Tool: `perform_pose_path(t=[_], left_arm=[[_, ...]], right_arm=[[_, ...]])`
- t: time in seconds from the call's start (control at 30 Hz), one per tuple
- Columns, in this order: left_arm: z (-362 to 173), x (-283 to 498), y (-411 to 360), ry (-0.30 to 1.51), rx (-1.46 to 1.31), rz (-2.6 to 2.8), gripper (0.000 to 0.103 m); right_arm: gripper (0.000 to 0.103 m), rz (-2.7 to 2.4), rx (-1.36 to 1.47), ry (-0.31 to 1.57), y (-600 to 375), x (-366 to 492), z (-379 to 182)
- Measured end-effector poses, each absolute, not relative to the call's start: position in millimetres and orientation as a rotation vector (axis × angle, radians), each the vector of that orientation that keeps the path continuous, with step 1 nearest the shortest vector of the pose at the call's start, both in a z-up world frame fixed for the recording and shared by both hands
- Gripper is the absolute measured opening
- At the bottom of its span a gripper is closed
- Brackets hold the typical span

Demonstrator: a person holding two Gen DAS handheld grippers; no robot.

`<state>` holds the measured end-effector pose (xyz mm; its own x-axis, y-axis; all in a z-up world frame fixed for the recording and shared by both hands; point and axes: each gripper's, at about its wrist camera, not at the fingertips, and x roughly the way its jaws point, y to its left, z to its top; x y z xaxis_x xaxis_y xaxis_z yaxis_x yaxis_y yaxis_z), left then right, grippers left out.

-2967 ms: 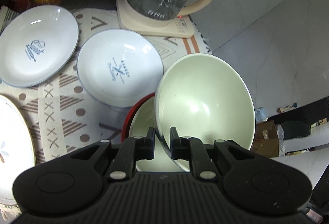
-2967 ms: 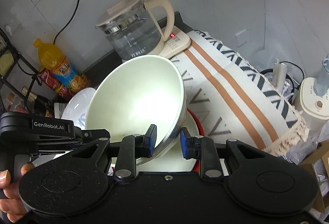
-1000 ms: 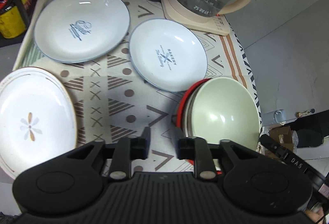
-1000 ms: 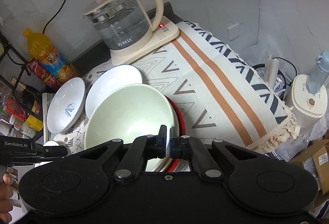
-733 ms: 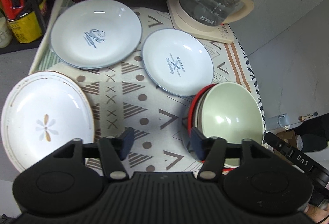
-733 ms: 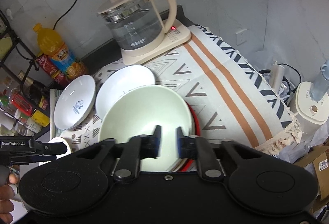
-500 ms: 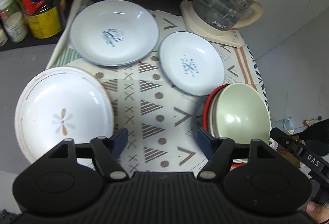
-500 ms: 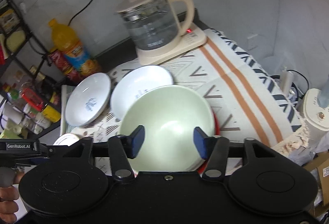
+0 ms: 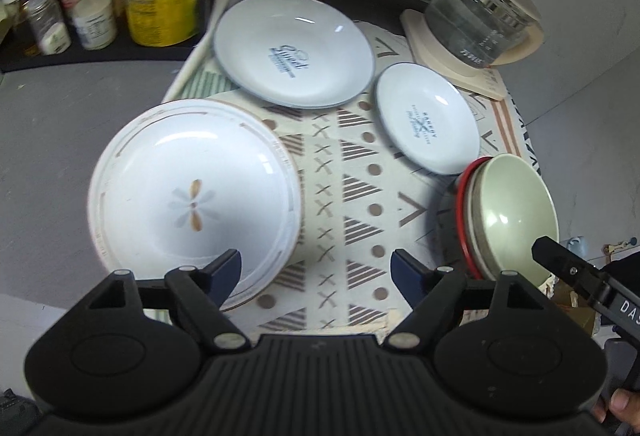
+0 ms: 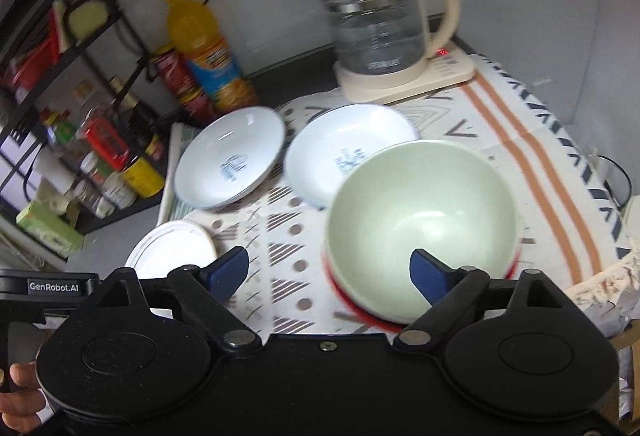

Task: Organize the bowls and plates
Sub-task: 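Withdraw both tools back from the stacked bowls toward the plates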

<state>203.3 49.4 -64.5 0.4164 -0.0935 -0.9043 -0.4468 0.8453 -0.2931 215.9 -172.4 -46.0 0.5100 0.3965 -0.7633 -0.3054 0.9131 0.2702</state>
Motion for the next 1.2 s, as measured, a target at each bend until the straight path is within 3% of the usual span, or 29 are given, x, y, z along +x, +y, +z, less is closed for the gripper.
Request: perform_pose_path(t=[0.53,0.63,0.93,1.2], left_arm=[[-53.8,145.0,95.0,1.088,-0.523,0.297,0.081],[-51.5,138.7,102.0,1.067,-0.523,0.295,0.087],[-54.7,122.5,124.2,1.043,-0.582,0.329,0.089],[-55.0,122.4,136.9,1.011,-0.605,0.326,0.102]], right_arm=[[0.098,0.546,-0.001,0.938,-96.7,180.8,-52.3],[0.098,0.562,-0.031,0.937,-83.1,175.3,-51.7],[0.098,0.611,-0.099,0.944,-54.2,170.2,-47.8],[0.1,0.622,-0.098,0.952,-47.8,177.3,-48.2]])
